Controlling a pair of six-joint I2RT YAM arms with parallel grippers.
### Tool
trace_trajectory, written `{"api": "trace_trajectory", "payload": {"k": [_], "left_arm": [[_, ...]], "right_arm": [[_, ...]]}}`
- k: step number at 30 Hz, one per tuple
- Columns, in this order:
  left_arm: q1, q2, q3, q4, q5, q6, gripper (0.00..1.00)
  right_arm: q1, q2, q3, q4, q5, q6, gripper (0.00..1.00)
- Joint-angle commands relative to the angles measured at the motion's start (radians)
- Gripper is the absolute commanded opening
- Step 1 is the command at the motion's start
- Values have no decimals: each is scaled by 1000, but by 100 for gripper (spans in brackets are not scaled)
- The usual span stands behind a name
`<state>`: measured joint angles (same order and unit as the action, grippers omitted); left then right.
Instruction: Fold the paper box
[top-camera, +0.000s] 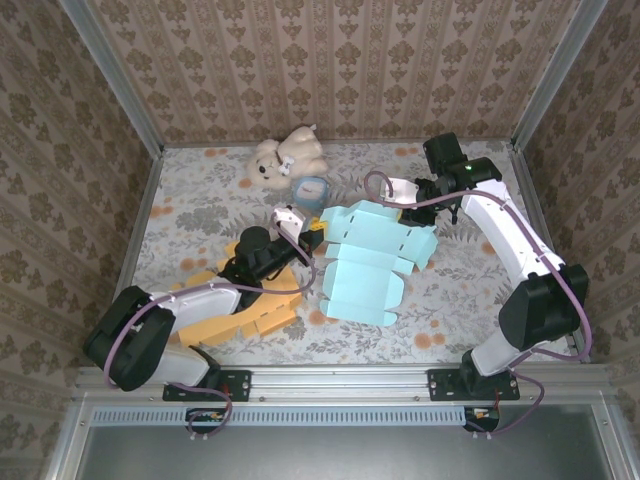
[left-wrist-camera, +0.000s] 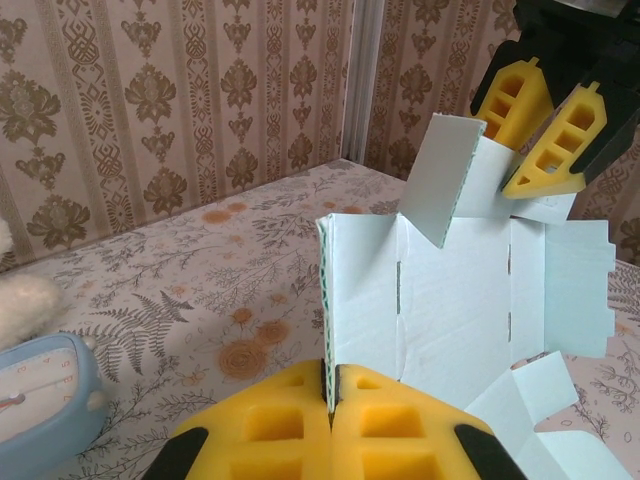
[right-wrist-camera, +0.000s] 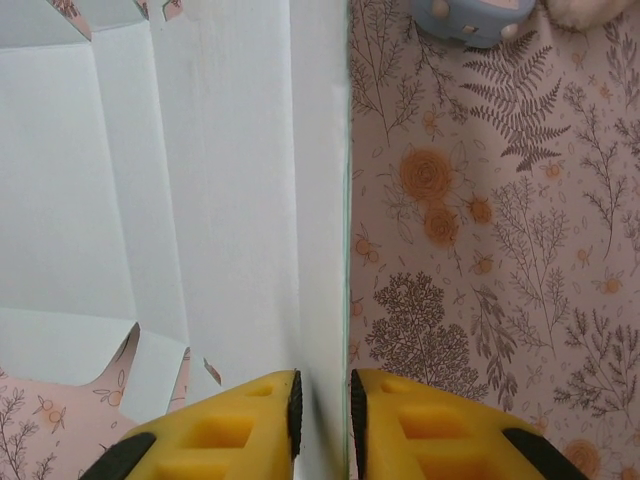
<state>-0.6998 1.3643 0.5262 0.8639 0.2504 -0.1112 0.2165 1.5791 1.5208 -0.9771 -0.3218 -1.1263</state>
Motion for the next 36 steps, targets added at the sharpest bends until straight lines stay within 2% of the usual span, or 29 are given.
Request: {"api": "trace_trajectory", "payload": {"k": [1, 12, 17, 22, 24, 25, 29, 36], "left_arm": [[-3, -9, 1, 35, -5, 13, 0], [-4, -18, -6, 40, -19, 13, 0], [-7, -18, -6, 41, -16, 9, 0], [-6, -16, -5, 47, -30, -3, 0], [-9, -16, -2, 45, -57, -22, 0], [-7, -18, 0, 43, -76, -33, 2], [-14, -59, 7, -25, -184, -121, 29], [-120, -231, 31, -210, -230, -222, 28]], "right_arm": [[-11, -1, 8, -51, -11, -7, 23], [-36, -10, -7, -57, -13, -9, 21], [-36, -4, -7, -61, -30, -9, 14], [-34, 1, -5, -72, -29, -12, 0], [-34, -1, 0, -68, -5, -5, 0], [-32, -1, 5, -63, 11, 4, 0], [-32, 5, 46, -77, 83, 66, 0], [-19, -8, 64, -119, 150, 108, 0]]}}
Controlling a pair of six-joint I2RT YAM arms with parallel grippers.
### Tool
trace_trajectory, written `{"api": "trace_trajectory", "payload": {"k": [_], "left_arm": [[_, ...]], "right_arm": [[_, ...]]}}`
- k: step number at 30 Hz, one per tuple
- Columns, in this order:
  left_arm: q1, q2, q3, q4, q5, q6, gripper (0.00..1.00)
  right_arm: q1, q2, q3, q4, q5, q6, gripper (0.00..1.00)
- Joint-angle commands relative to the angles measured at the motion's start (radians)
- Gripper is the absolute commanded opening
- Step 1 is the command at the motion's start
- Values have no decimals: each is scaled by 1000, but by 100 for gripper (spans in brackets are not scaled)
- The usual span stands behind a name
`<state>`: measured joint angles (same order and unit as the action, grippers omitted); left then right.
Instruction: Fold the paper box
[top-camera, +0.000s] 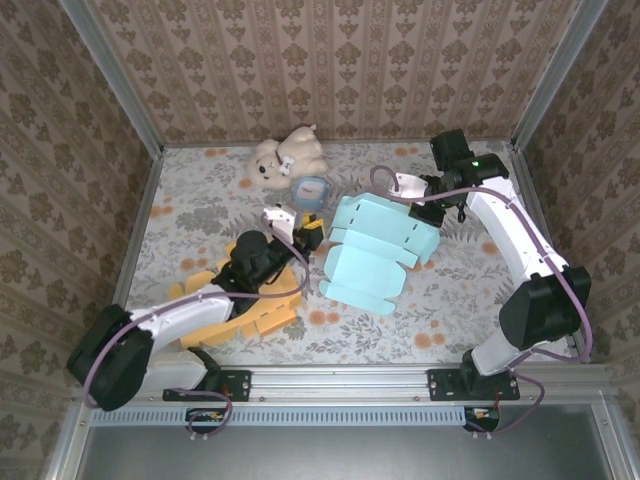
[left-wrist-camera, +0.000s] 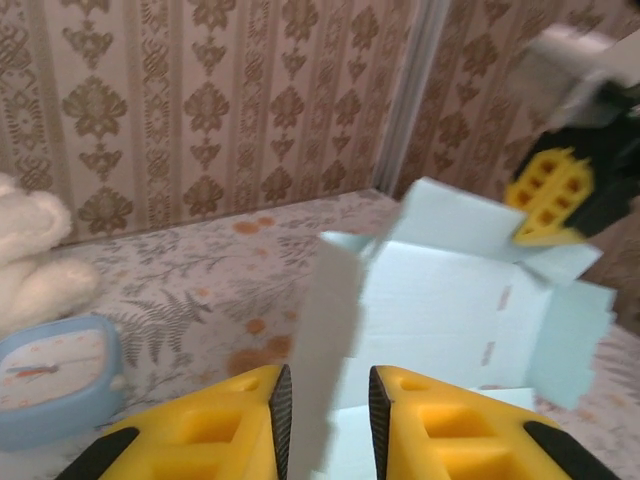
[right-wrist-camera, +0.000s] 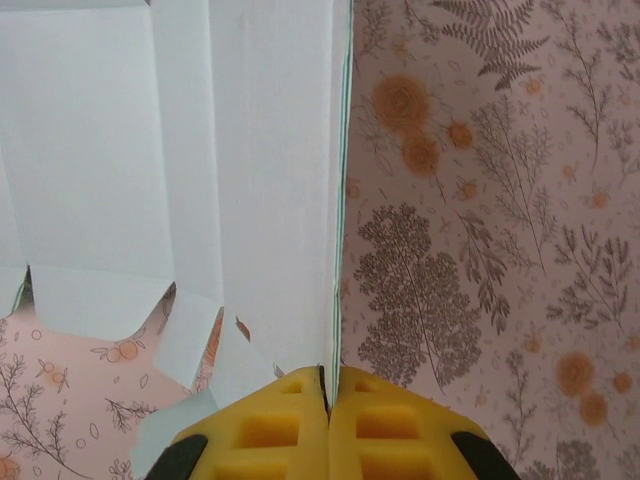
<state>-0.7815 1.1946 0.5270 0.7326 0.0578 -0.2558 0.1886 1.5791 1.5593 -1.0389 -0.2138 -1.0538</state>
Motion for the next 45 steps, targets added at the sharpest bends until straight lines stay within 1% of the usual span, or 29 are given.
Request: {"api": "trace_trajectory", "payload": {"k": [1, 3, 5, 7, 9, 11, 13, 18, 23, 25, 34, 39, 45], "left_arm": [[-58, -74, 30, -81, -29, -97, 27], [-107, -85, 33, -79, 1, -121, 26], [-151, -68, 52, -85, 9, -123, 25], [-168, -18, 89, -100, 30, -117, 23], [-162, 54, 147, -145, 29, -109, 18], [-138, 121, 191, -172, 24, -131, 15], [-101, 176, 218, -168, 42, -168, 12], [-32, 252, 242, -135, 49, -243, 7], [34, 291, 264, -134, 63, -295, 6], [48, 303, 277, -130, 85, -308, 7], [50, 367, 366, -157, 160, -331, 7], [22, 392, 367, -137, 160, -342, 7], [-10, 438, 414, -174, 132, -342, 6]], "right_arm": [[9, -9, 23, -56, 43, 42, 0], [12, -11, 21, -57, 47, 54, 0], [16, -11, 17, -58, 45, 61, 0], [21, -10, 14, -57, 39, 61, 0], [26, -13, 12, -59, 31, 56, 0], [28, -16, 11, -63, 17, 46, 0], [29, -23, 4, -63, 0, 36, 0], [32, -41, -23, -56, -21, 13, 0], [34, -64, -45, -41, -37, -1, 0], [43, -75, -60, -28, -29, -9, 0], [106, -88, -101, 23, 42, -5, 0], [108, -76, -78, 36, 53, 55, 0], [152, -41, -59, 31, 92, 76, 0]]}}
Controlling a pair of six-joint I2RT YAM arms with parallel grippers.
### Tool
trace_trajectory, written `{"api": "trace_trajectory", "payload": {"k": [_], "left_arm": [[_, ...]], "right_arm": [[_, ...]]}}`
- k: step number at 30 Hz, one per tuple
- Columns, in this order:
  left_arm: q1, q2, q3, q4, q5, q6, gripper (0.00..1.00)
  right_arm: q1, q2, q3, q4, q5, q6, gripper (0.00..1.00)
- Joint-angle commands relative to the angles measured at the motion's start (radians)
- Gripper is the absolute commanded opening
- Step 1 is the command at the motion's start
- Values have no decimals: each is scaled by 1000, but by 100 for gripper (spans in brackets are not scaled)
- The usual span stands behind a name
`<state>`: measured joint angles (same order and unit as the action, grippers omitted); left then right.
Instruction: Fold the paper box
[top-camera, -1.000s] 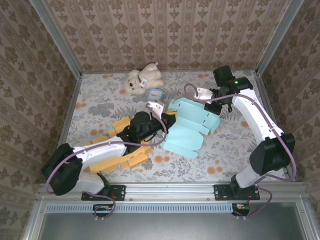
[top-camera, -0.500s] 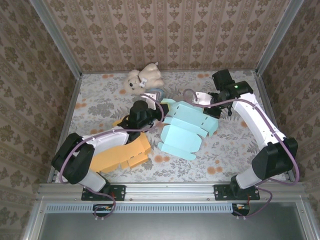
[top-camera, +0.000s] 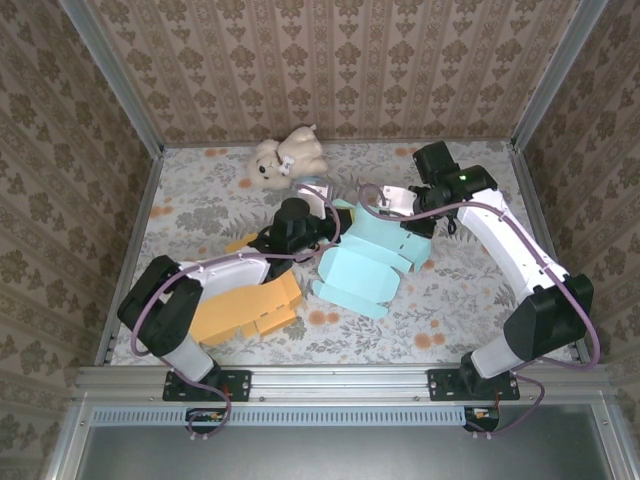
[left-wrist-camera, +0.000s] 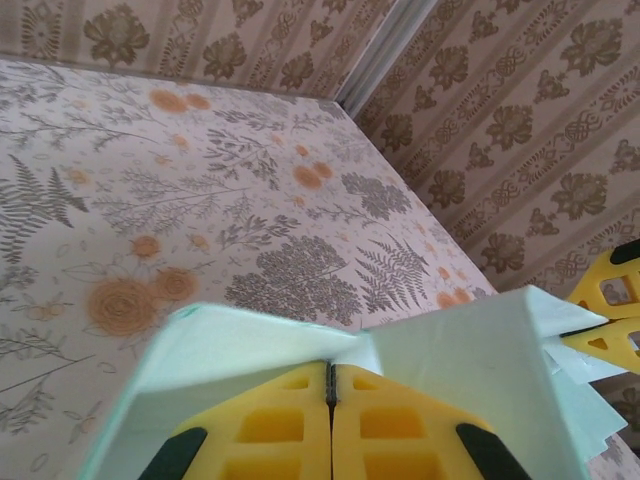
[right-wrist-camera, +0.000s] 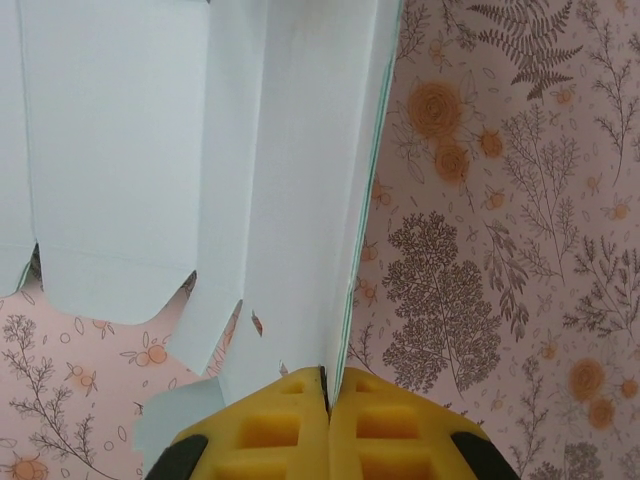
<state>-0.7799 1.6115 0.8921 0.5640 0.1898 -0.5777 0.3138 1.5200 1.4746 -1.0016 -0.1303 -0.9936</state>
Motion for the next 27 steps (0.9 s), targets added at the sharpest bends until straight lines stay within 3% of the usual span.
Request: {"api": "trace_trajectory", "payload": {"k": [1, 9, 20, 27], "left_arm": [[-14, 24, 56, -12, -6, -24, 7], [-3, 29, 72, -88, -78, -41, 8], [130, 37, -75, 0, 27, -143, 8], [133, 62, -86, -46, -24, -115, 8]], "right_arm": [[33, 25, 22, -4, 15, 16, 0], [46, 43, -8, 28, 42, 29, 0], [18, 58, -25, 47, 77, 52, 0], [13, 61, -24, 53, 71, 58, 0]]}}
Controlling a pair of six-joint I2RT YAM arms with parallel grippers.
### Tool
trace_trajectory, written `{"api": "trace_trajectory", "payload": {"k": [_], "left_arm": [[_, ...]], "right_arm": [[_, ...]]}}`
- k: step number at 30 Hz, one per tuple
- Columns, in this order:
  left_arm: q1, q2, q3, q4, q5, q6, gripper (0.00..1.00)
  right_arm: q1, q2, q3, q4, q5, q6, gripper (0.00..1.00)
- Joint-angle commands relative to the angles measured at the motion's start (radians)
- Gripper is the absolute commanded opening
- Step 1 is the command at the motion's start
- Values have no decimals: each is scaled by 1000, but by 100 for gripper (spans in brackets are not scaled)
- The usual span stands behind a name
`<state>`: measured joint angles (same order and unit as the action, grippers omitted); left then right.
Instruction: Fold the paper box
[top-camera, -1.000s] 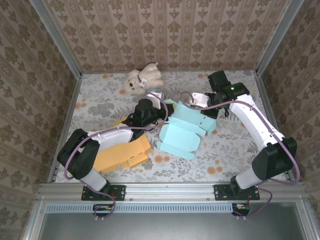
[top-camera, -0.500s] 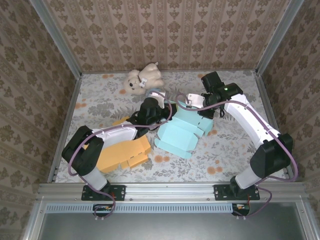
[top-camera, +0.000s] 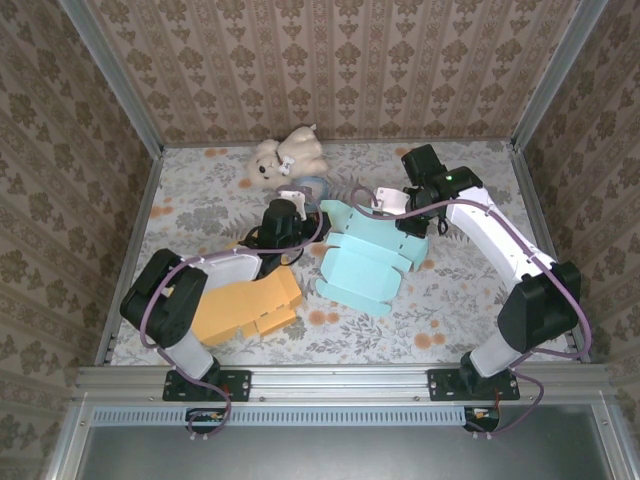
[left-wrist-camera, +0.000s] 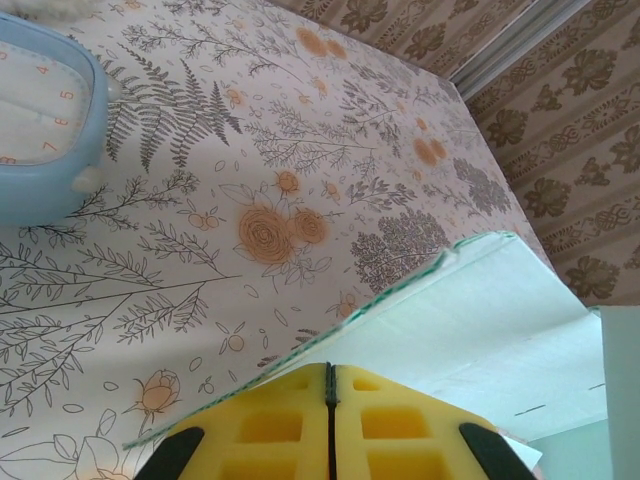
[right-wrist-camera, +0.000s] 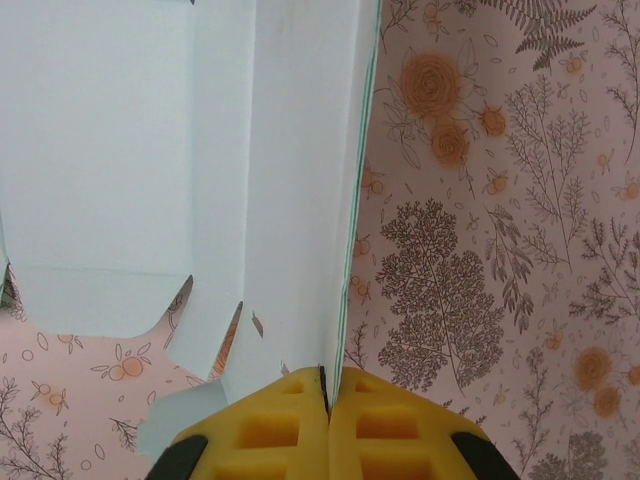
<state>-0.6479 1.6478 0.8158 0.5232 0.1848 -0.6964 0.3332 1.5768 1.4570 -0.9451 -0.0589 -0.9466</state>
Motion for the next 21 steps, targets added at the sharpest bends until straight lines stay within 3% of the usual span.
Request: {"api": "trace_trajectory", "payload": {"k": [1, 21], "left_arm": [[1, 34, -11, -7, -17, 2, 8], [-62, 136, 42, 21, 53, -26, 7]], "right_arm": [[-6, 2, -6, -1, -2, 12, 0], [-29, 15, -7, 65, -1, 108, 0]]}}
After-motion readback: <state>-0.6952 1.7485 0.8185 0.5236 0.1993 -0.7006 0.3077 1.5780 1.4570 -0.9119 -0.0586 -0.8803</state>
